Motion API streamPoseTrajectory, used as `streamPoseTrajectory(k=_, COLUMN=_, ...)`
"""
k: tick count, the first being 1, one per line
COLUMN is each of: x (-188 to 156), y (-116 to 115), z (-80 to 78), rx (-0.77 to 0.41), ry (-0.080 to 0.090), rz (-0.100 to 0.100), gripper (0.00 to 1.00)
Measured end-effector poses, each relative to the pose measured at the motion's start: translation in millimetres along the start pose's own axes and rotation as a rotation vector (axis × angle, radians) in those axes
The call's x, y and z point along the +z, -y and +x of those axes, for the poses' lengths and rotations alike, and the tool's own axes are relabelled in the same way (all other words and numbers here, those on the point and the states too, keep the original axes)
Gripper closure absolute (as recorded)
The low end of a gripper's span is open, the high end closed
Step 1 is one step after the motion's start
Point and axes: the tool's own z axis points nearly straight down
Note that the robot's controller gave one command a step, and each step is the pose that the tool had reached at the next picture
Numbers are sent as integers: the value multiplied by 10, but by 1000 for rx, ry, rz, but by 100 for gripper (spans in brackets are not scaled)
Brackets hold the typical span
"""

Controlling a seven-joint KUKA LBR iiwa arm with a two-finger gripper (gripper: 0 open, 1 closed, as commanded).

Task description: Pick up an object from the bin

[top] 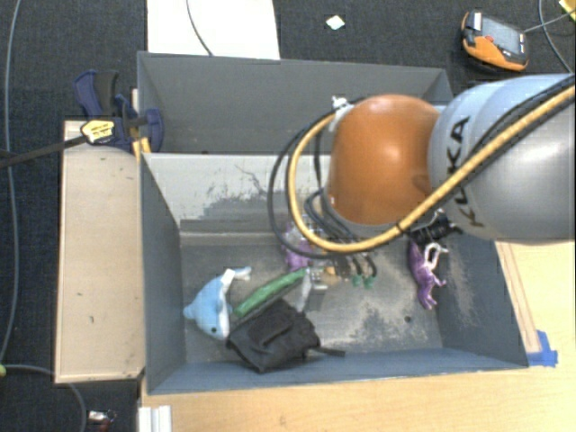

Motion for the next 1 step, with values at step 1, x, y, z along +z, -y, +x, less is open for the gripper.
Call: streamPoseTrajectory(k=1, x=-36, y=7, z=-18, rx=6, ry=8, rz=-1, gripper=0)
